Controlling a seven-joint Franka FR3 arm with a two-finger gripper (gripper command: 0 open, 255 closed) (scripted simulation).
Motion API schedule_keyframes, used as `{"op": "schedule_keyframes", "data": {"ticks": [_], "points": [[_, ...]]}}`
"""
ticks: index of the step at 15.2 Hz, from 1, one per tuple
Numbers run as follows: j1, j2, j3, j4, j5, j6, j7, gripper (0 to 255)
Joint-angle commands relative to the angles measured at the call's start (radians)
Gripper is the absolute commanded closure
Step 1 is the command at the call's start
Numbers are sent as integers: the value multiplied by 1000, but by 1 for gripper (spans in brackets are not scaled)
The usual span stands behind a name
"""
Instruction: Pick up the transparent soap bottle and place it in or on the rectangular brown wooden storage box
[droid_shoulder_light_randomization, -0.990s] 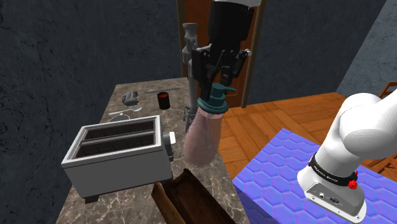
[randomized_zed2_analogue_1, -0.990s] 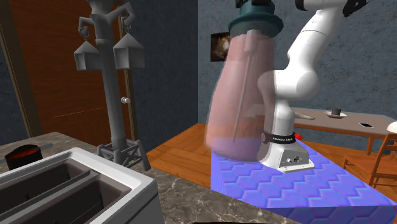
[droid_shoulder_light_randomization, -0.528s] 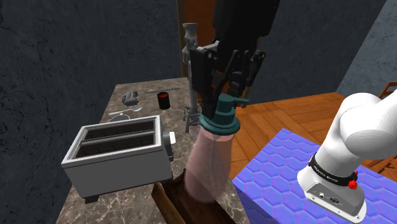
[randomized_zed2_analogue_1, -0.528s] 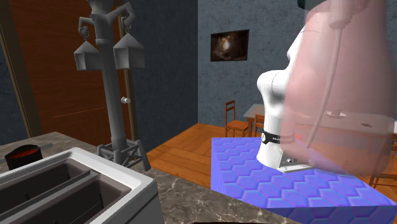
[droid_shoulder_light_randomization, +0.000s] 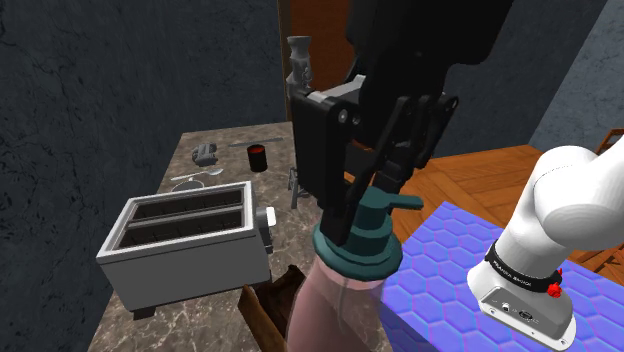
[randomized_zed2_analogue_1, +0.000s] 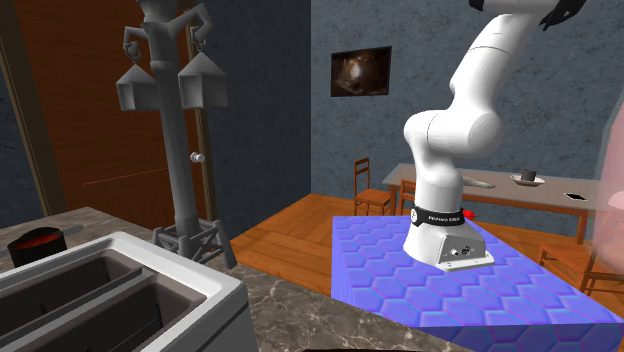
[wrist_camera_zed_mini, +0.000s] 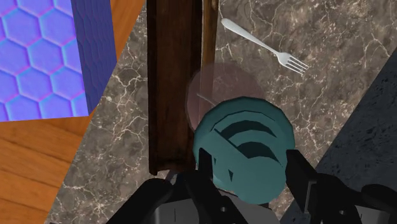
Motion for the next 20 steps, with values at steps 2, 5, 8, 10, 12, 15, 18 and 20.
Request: {"op": "schedule_keyframes", "data": {"ticks": [2, 5, 8, 10, 12, 15, 18, 20], "points": [[7, -13, 7, -45, 11, 35, -5, 255], [13, -24, 12, -92, 22, 71, -14, 255], [19, -33, 19, -137, 32, 107, -23, 255], [22, -38, 25, -165, 39, 132, -28, 255], [26, -42, 31, -193, 46, 156, -33, 255], [30, -46, 42, -234, 56, 194, -40, 255], [33, -47, 54, -272, 66, 231, -47, 255], [35, -47, 62, -297, 73, 257, -51, 255]]}}
